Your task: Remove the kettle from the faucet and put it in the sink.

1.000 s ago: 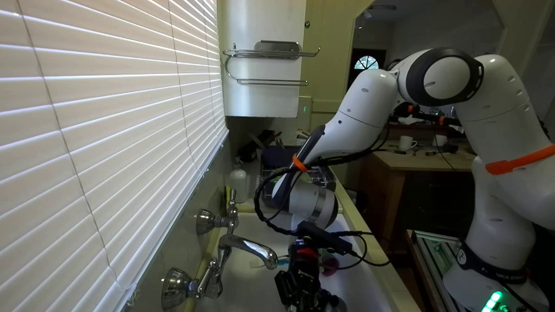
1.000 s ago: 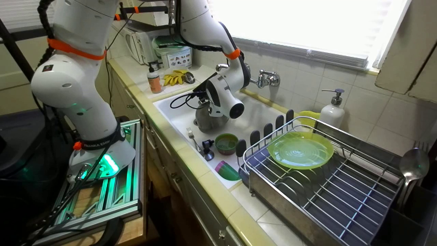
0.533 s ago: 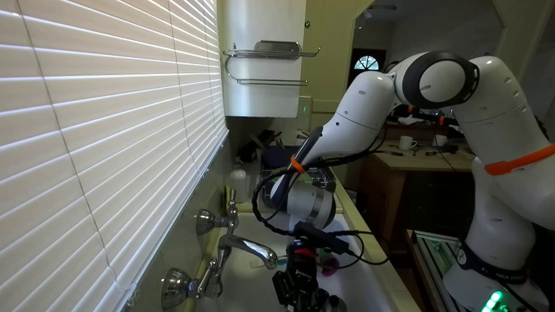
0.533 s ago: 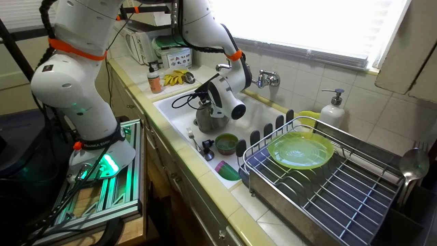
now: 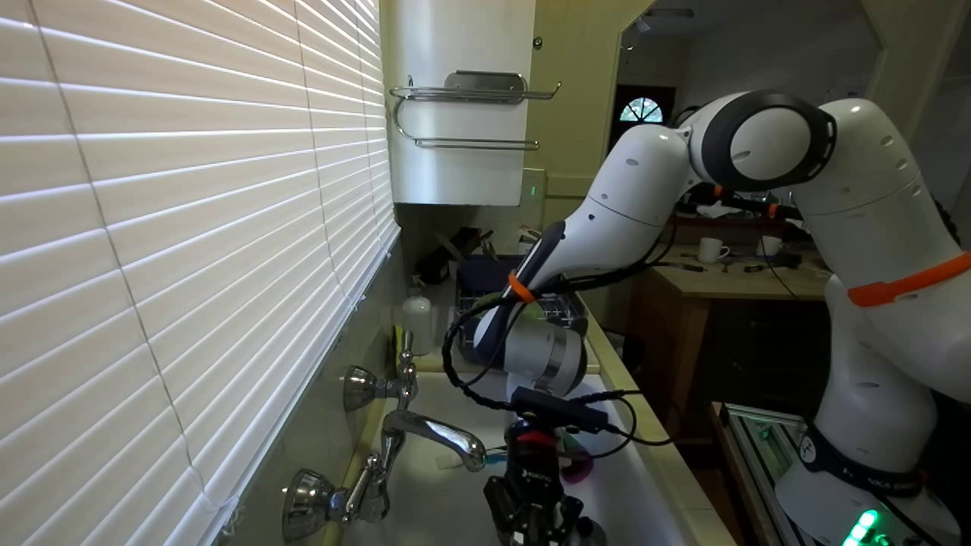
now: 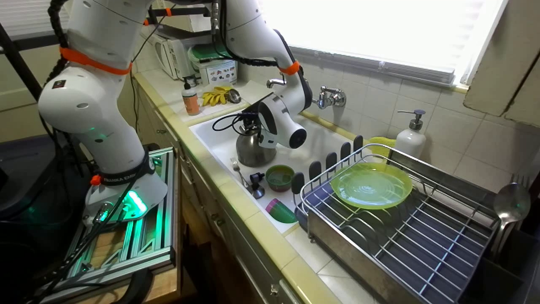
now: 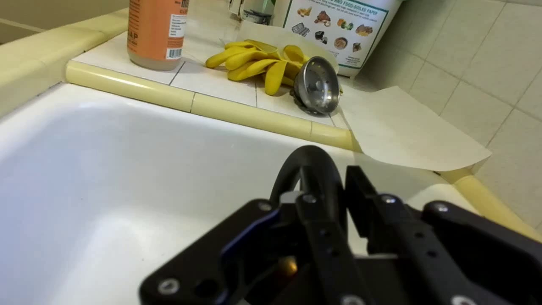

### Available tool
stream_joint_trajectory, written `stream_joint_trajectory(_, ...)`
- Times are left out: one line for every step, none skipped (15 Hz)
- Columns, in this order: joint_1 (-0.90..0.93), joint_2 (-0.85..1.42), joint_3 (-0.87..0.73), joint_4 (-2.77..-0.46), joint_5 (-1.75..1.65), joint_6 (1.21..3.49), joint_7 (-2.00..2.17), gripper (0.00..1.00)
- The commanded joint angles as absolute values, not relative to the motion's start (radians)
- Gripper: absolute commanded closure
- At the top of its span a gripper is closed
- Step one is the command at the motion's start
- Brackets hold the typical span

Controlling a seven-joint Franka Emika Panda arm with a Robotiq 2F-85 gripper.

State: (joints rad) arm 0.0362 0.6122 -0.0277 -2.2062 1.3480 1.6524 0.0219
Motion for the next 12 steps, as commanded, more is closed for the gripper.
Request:
stream_joint_trajectory(0.043,0.609,-0.047,-2.211,1.291,1.651,0.084,0.95)
stream_joint_trajectory(0.043,0.61,-0.049,-2.21,1.281,1.652,0.092,0.95)
stream_joint_trajectory(0.042,0.61,-0.051,-2.21,1.275,1.652,0.099,0.95)
stream_joint_trajectory(0.041,0.608,-0.051,-2.21,1.271,1.653,0.104,0.95)
stream_joint_trajectory(0.041,0.608,-0.052,-2.209,1.269,1.652,0.109,0.95)
stream_joint_trajectory(0.041,0.605,-0.053,-2.211,1.269,1.655,0.113,0.95)
stream_joint_trajectory(0.043,0.602,-0.055,-2.211,1.262,1.656,0.12,0.53)
stream_joint_trajectory(0.043,0.597,-0.054,-2.213,1.26,1.654,0.131,0.51)
stream_joint_trajectory(0.044,0.589,-0.056,-2.217,1.251,1.656,0.147,0.45)
stream_joint_trajectory(0.045,0.581,-0.058,-2.222,1.246,1.658,0.158,0.39)
stream_joint_trajectory(0.046,0.568,-0.062,-2.229,1.234,1.664,0.175,0.3)
stream_joint_trajectory(0.049,0.552,-0.069,-2.238,1.216,1.669,0.2,0.23)
